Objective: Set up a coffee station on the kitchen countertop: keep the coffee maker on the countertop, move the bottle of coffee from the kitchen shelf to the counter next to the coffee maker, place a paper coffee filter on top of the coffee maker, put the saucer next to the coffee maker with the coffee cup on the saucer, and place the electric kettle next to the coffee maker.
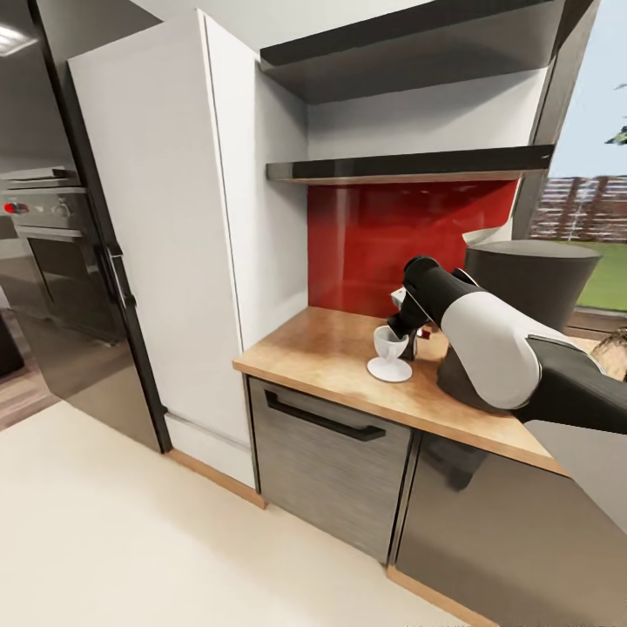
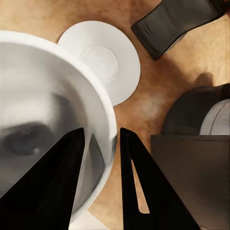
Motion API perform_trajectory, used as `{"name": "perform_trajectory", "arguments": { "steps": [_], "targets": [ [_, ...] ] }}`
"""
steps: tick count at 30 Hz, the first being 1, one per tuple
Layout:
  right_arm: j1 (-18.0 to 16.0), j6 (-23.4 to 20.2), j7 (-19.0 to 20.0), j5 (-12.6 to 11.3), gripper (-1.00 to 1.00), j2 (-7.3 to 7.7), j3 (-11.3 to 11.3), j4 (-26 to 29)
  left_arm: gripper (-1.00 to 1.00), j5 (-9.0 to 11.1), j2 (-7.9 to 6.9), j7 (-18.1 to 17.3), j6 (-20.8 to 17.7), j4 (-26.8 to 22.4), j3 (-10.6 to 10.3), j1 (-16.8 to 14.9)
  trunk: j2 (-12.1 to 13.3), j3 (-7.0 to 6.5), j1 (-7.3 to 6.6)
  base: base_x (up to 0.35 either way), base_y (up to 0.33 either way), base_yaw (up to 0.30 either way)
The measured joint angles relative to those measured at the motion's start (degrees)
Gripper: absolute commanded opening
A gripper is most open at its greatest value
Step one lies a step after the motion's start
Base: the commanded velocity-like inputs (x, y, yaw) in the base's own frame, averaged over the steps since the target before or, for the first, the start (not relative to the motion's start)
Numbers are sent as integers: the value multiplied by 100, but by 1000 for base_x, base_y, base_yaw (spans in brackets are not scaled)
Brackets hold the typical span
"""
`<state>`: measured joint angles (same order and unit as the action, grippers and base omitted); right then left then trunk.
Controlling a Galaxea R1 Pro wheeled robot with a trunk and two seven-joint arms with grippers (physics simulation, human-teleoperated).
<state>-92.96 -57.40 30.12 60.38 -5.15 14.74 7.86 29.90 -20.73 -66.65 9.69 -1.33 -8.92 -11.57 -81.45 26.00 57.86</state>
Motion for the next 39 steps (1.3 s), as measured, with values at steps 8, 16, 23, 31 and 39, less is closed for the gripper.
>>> {"name": "perform_trajectory", "arguments": {
  "steps": [8,16,23,31,39],
  "targets": [
    [0,-1,-1,3,-100,0,0,-1,100,-1,0,0,2,-1,0,1,0,-1,0,0,0,-7],
    [0,-1,-1,2,-100,5,-1,3,100,1,0,0,2,-1,0,1,0,-1,0,0,0,0],
    [0,-1,0,7,-100,7,-6,4,100,-1,0,0,2,-1,0,1,0,-1,-2,103,0,0],
    [8,6,-9,11,-100,27,6,-3,100,-2,0,0,2,-1,0,1,0,-1,-1,54,0,0],
    [9,7,-5,0,-100,51,18,-12,100,-2,0,0,2,0,0,0,0,-1,0,9,0,-47]
  ]
}}
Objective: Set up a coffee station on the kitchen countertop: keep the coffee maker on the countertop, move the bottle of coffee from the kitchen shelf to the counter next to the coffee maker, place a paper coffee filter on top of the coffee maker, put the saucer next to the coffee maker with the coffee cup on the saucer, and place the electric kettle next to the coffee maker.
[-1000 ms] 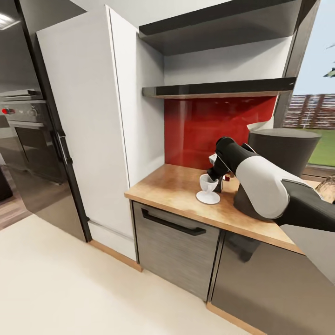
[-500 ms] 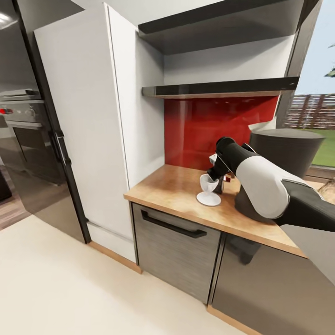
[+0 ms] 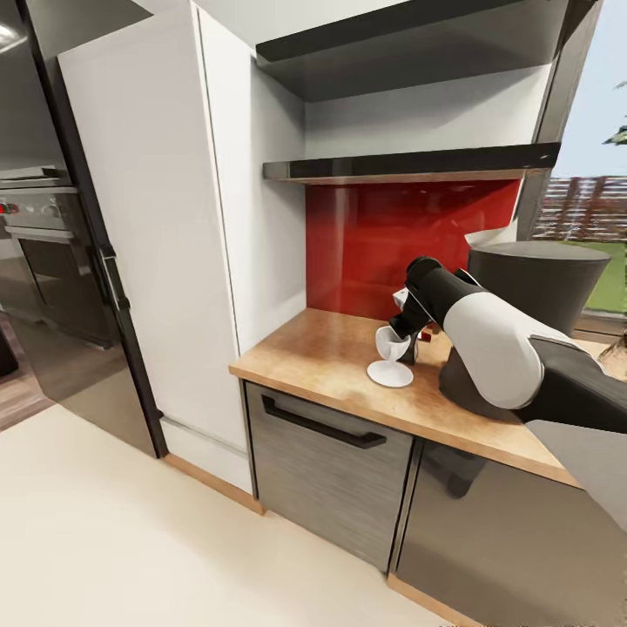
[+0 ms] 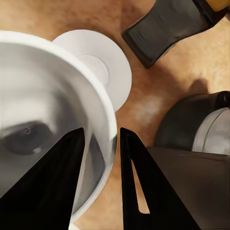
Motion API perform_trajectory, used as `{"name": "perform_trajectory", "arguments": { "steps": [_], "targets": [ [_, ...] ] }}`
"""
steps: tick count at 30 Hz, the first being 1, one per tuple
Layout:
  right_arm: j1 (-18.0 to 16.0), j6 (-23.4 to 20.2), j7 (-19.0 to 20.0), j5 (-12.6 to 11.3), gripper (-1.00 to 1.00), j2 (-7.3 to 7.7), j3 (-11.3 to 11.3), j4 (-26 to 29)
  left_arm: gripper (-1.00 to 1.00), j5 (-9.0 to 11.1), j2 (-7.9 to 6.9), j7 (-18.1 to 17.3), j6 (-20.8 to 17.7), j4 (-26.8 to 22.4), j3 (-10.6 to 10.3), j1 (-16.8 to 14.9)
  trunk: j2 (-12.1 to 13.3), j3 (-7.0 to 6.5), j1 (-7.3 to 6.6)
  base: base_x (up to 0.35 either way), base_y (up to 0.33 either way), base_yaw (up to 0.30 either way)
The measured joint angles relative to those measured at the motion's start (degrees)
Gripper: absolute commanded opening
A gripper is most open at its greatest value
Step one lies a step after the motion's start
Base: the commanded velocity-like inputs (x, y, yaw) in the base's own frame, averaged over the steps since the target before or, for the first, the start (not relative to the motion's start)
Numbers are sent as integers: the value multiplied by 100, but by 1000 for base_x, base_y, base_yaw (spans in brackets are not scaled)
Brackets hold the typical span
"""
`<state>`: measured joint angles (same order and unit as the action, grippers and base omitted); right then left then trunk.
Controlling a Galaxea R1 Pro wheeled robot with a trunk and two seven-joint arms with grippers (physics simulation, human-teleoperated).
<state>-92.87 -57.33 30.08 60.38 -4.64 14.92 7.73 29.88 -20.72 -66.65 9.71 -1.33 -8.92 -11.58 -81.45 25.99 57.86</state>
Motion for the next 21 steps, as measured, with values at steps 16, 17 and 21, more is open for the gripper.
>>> {"name": "perform_trajectory", "arguments": {
  "steps": [16,17,21],
  "targets": [
    [0,0,4,-2,-100,1,1,-1,100,1,-9,0,0,0,0,0,0,0,0,43,75,-36],
    [0,0,5,-2,-100,2,0,0,100,2,-9,0,0,0,0,0,0,0,0,4,5,-176],
    [0,0,3,-1,-100,2,0,0,100,3,-9,0,0,0,0,0,0,0,0,2,3,-219]
  ]
}}
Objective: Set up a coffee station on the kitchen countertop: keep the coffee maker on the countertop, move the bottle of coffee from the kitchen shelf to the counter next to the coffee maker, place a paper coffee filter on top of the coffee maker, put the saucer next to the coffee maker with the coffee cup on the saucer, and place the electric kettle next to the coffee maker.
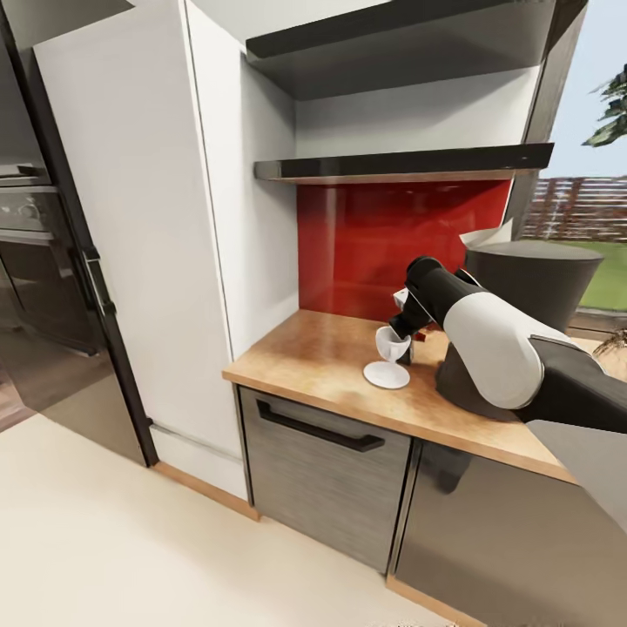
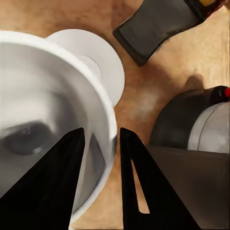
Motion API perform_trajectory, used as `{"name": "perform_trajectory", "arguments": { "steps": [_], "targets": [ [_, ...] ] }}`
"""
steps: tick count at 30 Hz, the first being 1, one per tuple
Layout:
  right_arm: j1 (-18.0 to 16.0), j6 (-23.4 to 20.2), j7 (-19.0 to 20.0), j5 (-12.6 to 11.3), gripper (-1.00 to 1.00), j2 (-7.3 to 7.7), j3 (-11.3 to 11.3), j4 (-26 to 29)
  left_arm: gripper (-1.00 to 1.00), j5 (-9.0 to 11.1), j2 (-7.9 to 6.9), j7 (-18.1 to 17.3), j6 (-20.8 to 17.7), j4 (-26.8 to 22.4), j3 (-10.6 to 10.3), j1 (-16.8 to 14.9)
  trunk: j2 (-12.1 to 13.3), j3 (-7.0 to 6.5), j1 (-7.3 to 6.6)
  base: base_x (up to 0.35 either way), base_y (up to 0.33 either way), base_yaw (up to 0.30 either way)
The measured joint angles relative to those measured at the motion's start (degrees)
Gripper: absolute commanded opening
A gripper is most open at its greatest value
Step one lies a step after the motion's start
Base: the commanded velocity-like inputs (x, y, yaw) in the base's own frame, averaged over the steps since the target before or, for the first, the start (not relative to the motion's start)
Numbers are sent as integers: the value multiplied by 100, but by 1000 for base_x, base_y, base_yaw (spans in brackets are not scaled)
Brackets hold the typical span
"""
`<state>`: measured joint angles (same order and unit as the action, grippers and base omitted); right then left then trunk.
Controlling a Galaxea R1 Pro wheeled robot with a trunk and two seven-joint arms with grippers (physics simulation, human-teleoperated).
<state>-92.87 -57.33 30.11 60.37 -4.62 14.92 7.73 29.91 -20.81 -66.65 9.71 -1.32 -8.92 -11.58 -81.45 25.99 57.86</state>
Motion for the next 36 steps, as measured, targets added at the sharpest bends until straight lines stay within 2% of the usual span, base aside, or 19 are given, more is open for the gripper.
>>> {"name": "perform_trajectory", "arguments": {
  "steps": [10,20,36],
  "targets": [
    [0,2,-3,2,-100,-1,-1,0,100,-2,0,0,0,-1,0,1,0,0,0,0,11,-106],
    [0,2,-1,0,-100,0,0,0,100,1,-1,-1,1,-1,0,1,0,0,0,22,188,-3],
    [0,1,-7,7,-100,4,-1,-8,100,0,0,0,0,-1,0,1,0,0,0,2,9,-124]
  ]
}}
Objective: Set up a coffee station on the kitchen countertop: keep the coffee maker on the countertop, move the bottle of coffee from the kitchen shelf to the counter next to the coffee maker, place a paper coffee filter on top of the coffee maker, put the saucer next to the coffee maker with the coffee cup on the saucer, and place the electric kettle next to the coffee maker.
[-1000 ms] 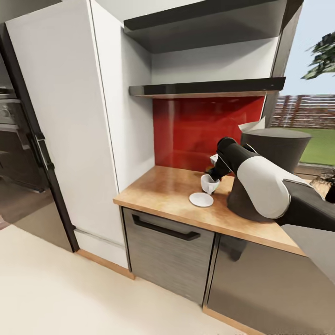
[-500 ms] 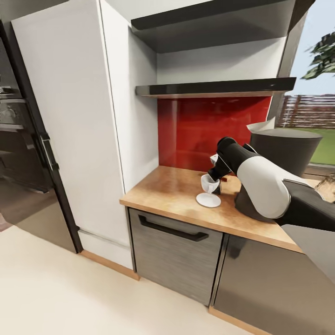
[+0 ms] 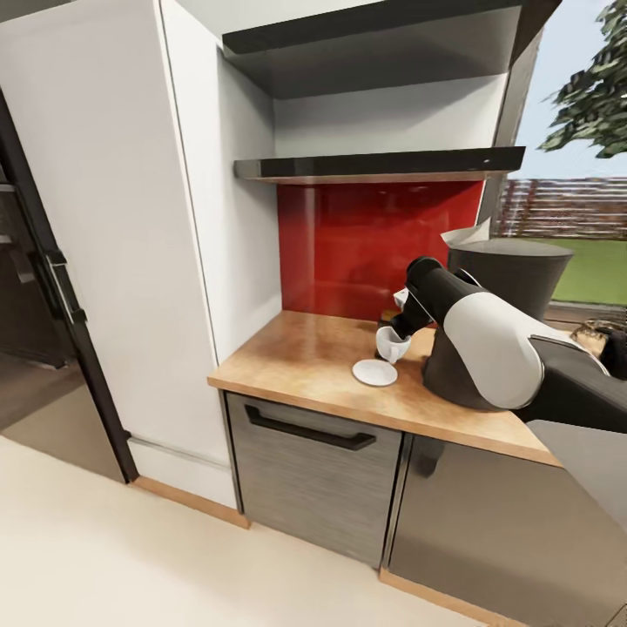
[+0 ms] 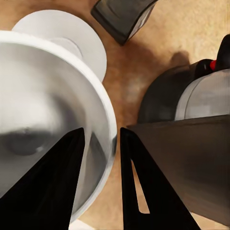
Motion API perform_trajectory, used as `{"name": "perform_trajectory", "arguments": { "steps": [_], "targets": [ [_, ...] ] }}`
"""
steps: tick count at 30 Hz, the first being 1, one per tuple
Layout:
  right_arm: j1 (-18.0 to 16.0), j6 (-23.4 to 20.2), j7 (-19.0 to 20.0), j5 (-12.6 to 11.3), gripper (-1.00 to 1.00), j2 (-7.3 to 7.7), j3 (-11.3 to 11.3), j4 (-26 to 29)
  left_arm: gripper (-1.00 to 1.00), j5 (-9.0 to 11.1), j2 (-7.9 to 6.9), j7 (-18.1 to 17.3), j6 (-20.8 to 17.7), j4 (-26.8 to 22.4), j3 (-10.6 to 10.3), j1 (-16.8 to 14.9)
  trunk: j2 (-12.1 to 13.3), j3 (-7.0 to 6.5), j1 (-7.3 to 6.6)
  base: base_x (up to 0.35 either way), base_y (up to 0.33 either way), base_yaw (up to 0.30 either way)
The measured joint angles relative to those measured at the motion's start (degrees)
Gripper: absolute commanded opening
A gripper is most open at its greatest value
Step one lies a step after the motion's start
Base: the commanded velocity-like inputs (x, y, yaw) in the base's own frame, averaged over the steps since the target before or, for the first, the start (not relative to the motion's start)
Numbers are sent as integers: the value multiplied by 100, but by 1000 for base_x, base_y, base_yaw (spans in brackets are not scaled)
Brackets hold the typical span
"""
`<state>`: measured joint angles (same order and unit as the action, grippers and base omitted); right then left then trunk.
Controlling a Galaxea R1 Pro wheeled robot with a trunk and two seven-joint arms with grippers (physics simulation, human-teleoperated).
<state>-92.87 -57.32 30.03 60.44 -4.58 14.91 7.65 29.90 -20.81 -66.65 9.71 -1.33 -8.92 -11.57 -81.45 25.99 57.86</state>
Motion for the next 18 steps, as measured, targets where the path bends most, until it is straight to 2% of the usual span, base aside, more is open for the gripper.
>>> {"name": "perform_trajectory", "arguments": {
  "steps": [6,18],
  "targets": [
    [0,0,6,-5,-100,-2,1,-4,100,-2,0,0,0,0,0,0,0,0,-1,119,0,-13],
    [13,0,8,-21,-100,-5,11,-47,100,0,0,0,0,0,0,0,0,0,0,48,0,-1]
  ]
}}
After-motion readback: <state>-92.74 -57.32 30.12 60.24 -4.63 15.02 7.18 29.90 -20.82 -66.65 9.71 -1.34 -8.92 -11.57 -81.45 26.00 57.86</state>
